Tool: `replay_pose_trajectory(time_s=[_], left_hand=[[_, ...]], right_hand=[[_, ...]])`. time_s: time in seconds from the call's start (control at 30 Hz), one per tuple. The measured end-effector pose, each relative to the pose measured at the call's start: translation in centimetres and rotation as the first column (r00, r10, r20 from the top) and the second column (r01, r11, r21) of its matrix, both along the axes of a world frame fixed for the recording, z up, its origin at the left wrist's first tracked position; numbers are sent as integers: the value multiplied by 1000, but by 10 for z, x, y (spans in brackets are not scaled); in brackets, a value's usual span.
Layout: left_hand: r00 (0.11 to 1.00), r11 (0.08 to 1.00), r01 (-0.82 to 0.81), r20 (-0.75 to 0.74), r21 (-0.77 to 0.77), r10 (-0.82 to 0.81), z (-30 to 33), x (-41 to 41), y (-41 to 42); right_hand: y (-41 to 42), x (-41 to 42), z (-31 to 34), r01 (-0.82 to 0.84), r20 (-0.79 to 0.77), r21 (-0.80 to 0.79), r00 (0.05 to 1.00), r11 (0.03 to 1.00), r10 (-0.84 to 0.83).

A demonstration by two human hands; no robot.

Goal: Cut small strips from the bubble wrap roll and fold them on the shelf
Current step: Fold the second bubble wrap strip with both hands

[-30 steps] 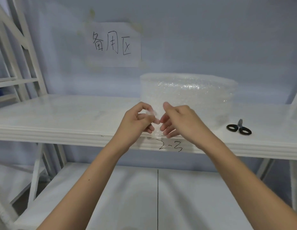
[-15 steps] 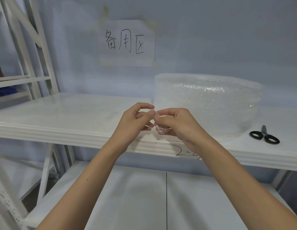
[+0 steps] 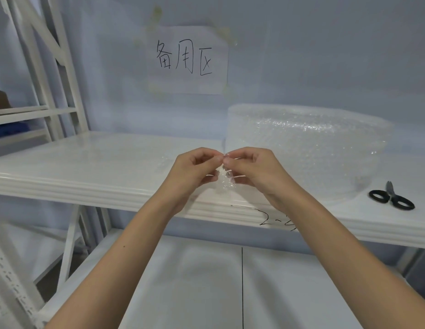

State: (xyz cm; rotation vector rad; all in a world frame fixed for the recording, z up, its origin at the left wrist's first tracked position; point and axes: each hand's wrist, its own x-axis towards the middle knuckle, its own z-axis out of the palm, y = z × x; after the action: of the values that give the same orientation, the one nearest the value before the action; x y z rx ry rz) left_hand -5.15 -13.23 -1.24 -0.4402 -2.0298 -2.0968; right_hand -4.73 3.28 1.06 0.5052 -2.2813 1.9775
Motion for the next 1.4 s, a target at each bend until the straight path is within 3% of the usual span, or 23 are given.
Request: replay_pose_trajectory(time_s=[0.37,0.77,1.17,1.4], left_hand=[[995,992,47,78,115,-56,-1,0,-5],[998,1000,-14,67,25,12,-7,-1,-17],[998,999,-14,66,35,11,-5,7,-16],[999,999,-38,39,26,37,-4,7,-18]], right_hand=[[-9,-10,3,28,-26,-67,999,997,-29],[-18,-18,7,42,-28,-73,999,996,-44],[-23,-19,4,76,-98,-65,992,995,-82],[-21,-14,6,-2,-32,-96,1000,995,-1]])
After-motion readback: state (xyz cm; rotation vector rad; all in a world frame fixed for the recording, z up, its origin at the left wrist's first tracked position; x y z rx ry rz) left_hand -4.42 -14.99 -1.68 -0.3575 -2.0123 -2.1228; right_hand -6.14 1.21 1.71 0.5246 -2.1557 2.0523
